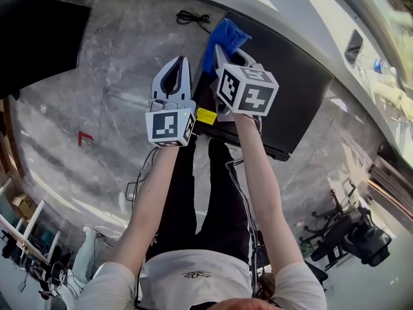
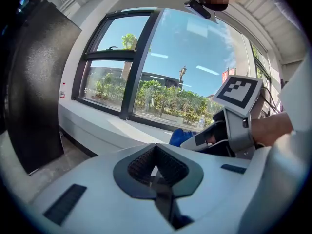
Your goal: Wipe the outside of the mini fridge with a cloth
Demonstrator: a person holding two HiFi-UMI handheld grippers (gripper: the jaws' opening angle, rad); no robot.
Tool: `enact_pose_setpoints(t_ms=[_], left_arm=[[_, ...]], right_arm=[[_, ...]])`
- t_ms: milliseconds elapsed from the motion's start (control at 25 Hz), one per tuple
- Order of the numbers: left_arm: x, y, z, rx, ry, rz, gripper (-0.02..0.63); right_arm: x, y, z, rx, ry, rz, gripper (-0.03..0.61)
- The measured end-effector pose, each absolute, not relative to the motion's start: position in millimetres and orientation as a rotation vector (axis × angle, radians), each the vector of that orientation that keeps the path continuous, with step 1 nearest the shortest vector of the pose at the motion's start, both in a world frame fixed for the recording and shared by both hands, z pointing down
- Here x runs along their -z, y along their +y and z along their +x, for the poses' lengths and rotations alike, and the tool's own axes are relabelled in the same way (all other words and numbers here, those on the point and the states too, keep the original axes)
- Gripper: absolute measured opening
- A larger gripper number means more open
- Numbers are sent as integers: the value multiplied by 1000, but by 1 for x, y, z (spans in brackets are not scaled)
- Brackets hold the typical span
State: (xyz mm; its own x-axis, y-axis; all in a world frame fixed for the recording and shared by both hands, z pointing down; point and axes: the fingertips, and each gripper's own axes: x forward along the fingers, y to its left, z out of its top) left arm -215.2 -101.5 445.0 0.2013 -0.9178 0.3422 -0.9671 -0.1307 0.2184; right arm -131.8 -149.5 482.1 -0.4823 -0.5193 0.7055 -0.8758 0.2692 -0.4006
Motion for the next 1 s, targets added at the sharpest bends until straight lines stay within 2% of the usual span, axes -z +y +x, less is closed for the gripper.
enact_pose_setpoints(t_ms=[320,600,1000], left_arm=[[-465,-83,-238,-171,-1792,2005,5],[-461,-87,-201,-178,-1739,2053,5],[-461,-88,-158,-194,-1671,2081,5]], right_arm=[[-515,-159,-130,-966,-1998,1245,61],[-517,-160,-121,-950,-1994,1235,61],[-519,-151,-61,-969,-1955,1298,61]])
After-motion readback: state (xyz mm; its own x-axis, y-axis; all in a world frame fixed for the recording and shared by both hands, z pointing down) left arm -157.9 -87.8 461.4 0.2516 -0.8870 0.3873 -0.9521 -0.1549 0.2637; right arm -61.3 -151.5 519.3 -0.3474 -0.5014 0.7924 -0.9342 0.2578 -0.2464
